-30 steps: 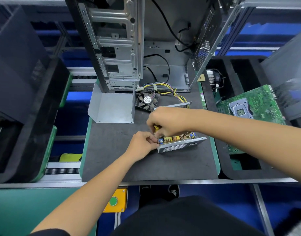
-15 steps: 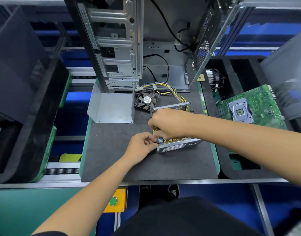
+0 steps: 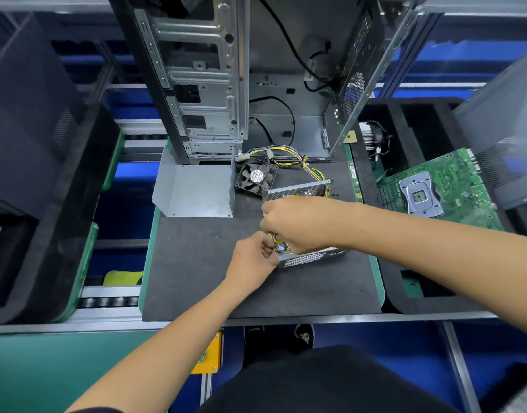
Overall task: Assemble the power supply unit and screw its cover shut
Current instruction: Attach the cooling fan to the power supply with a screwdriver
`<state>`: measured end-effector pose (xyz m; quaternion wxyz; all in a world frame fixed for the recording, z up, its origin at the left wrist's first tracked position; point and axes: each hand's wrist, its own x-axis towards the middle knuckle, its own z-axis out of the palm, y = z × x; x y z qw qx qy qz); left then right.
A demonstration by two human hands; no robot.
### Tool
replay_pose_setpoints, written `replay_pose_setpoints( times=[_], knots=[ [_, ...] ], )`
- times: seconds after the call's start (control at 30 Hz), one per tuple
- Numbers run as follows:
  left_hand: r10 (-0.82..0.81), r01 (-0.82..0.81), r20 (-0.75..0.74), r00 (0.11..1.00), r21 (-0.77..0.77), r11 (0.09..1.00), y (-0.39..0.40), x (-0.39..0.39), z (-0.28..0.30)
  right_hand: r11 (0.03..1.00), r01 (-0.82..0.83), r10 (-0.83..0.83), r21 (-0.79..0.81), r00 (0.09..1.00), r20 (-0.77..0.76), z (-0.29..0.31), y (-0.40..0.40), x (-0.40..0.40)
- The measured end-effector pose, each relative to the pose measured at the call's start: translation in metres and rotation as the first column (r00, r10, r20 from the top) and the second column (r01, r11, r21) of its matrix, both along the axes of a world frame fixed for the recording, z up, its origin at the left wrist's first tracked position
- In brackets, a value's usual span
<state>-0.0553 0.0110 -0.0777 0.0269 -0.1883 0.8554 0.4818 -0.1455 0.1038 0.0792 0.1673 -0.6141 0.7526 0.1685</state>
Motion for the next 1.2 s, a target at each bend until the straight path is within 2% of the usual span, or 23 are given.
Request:
replay_pose_setpoints(
  times=[0.17, 0.27, 0.4, 0.47, 0.6, 0.67, 0.83, 0.97, 1.07, 1.2],
  knots=[
    [0.014, -0.014, -0.068, 0.998, -0.005, 1.0, 0.002, 0.003, 0.0, 0.998, -0.062, 0.063, 0.009, 0.991, -0.12, -0.013, 0.004, 0.003],
    [0.018, -0.02, -0.07, 0.997, -0.016, 1.0, 0.002, 0.004, 0.0, 0.999, -0.049, 0.047, -0.012, 0.989, -0.139, -0.019, 0.004, 0.003],
    [-0.004, 0.004, -0.019, 1.0, -0.01, 1.0, 0.0, 0.003, -0.001, 0.998, 0.057, -0.057, 0.008, 0.998, -0.008, -0.011, 0.003, 0.002],
    [-0.014, 0.014, 0.002, 1.0, -0.021, 1.0, -0.001, 0.002, -0.001, 0.997, 0.035, -0.038, 0.072, 0.999, 0.038, -0.001, -0.001, 0.002],
    [-0.024, 0.025, 0.022, 0.999, -0.055, 0.998, -0.001, 0.002, -0.001, 0.997, -0.069, 0.073, 0.043, 0.991, -0.109, 0.004, -0.01, 0.007],
    [-0.021, 0.023, 0.028, 0.999, -0.068, 0.997, -0.001, 0.003, -0.001, 0.995, -0.096, 0.097, 0.02, 0.989, -0.111, -0.001, -0.01, 0.01],
    [-0.003, 0.003, -0.006, 1.0, -0.014, 1.0, 0.0, 0.004, -0.004, 0.999, -0.015, 0.009, -0.037, 0.987, -0.162, -0.013, 0.003, 0.005],
    [0.006, -0.006, -0.017, 1.0, 0.03, 1.0, -0.002, 0.004, -0.002, 0.996, 0.089, -0.09, -0.016, 0.991, -0.095, -0.011, 0.01, -0.003],
    [0.033, -0.032, -0.005, 0.999, 0.066, 0.997, -0.003, 0.003, -0.001, 0.999, 0.042, -0.043, -0.027, 0.998, -0.04, -0.005, 0.005, -0.002],
    [0.034, -0.034, 0.001, 0.999, 0.071, 0.997, -0.004, 0.002, 0.003, 0.998, -0.026, 0.021, -0.065, 0.998, -0.065, -0.005, -0.004, 0.005]
  ],
)
